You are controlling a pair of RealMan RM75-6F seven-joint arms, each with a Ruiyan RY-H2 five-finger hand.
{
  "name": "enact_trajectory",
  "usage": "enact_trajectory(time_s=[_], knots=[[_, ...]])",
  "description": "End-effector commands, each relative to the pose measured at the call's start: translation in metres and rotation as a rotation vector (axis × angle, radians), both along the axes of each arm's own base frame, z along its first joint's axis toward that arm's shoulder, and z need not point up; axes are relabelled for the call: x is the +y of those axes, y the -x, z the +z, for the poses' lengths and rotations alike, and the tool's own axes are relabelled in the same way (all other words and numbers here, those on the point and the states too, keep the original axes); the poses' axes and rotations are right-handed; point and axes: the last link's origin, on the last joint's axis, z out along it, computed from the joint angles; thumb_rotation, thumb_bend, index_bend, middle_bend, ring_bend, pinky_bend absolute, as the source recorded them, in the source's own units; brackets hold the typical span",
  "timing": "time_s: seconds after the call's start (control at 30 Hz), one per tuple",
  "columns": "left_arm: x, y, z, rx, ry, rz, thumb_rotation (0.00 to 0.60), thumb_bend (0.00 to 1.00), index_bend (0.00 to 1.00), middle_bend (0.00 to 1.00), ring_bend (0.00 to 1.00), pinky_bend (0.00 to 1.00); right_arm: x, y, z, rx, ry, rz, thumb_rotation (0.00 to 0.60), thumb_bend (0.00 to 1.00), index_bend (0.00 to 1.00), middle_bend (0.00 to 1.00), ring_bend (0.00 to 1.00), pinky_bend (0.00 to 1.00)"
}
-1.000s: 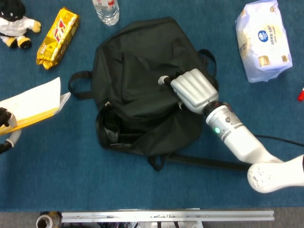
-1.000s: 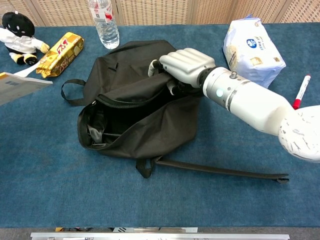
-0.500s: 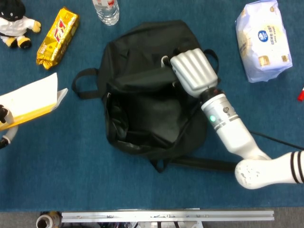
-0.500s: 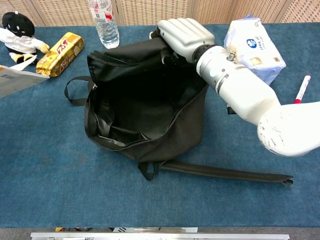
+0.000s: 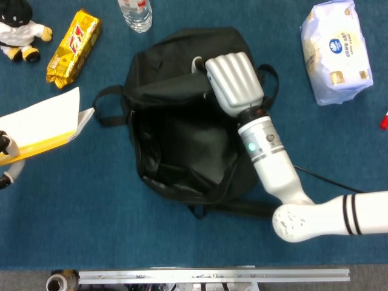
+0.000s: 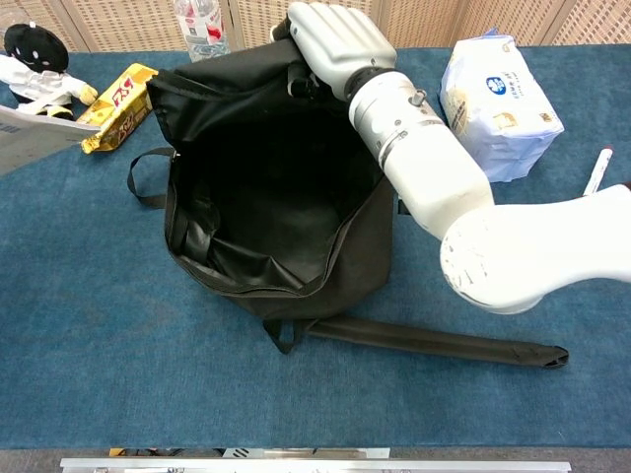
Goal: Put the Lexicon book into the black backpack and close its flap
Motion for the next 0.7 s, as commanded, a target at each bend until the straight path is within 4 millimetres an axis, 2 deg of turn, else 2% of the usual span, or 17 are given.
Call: enact_trajectory(time_s=[0.03,0.4,0.7], knots=[[0.002,-0.005,0.001,-0.016,0.015,-0.031,0.600,0.32,0.69,0.62,0.47,0.44,-0.004,-0.007,-0.001,-0.035,0.016,-0.017,0.600,1.00,0.59,0.60,0.62,0.89],[0.007,-0.025,-0.011,-0.040,0.087,-0.133,0.600,0.32,0.69,0.62,0.47,0.44,-0.006,-0.012,0.005,-0.106,-0.070,-0.033,0.600,1.00,0.59,0.60,0.63,0.89],[0.012,-0.055,-0.027,-0.078,0.122,-0.211,0.600,0.32,0.69,0.62,0.47,0.44,-0.006,-0.018,0.010,-0.171,-0.109,-0.039,0.600,1.00,0.59,0.60,0.63,0.89]])
